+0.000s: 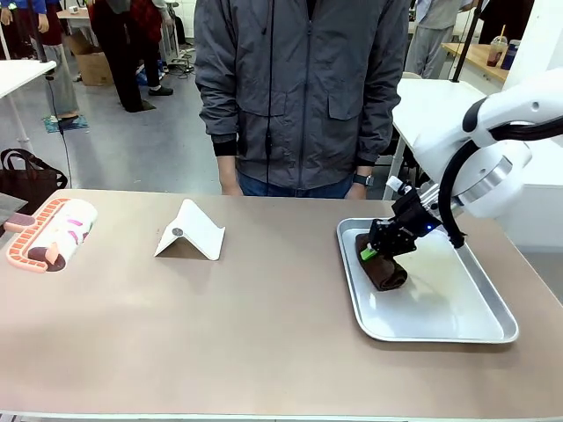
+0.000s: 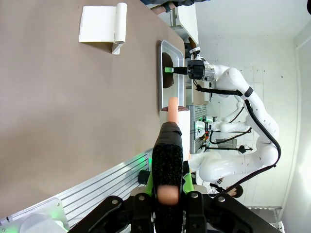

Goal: Clean the surface of the table.
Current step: Clean the area not pointed to by the person.

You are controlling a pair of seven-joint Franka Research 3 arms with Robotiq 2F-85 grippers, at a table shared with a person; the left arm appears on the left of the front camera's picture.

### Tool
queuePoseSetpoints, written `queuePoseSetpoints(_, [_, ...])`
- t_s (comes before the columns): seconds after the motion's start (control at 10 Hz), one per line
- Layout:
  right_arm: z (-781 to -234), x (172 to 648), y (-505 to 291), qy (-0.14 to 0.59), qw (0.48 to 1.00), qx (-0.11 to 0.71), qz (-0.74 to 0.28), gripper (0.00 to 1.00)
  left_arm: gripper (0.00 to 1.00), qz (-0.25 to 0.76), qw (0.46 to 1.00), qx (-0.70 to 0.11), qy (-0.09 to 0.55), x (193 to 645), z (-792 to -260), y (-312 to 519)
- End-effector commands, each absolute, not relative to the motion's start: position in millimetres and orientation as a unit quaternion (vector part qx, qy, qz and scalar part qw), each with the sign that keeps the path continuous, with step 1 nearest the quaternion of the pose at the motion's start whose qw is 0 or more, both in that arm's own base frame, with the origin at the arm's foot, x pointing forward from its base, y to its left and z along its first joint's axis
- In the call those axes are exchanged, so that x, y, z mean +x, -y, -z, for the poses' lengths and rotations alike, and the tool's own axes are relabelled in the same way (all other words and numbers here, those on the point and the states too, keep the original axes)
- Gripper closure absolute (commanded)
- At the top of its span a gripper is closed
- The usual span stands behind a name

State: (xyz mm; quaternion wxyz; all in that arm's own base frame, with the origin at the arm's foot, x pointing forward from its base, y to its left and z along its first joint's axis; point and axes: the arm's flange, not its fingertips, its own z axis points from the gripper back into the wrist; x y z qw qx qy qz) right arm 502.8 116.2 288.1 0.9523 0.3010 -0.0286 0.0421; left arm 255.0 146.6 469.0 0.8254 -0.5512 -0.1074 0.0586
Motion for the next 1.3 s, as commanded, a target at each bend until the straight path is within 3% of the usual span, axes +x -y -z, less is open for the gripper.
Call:
queuePoseSetpoints(0.0, [-279.4,507.1,-123.8,0.033,0.952,0.297,-0.062,0.89,0.78,-0.056,0.821,-0.557,0.116,255.3,-469.4,-144.0])
queuePoseSetpoints(0.4, [-281.6,506.3,-84.3,0.039,0.97,0.24,-0.031,0.89,0.78,-0.056,0.821,-0.557,0.116,255.3,-469.4,-144.0])
queuePoseSetpoints(1.2, [-298.6,489.0,6.3,0.093,0.952,0.279,0.077,0.89,0.78,-0.056,0.821,-0.557,0.116,255.3,-469.4,-144.0])
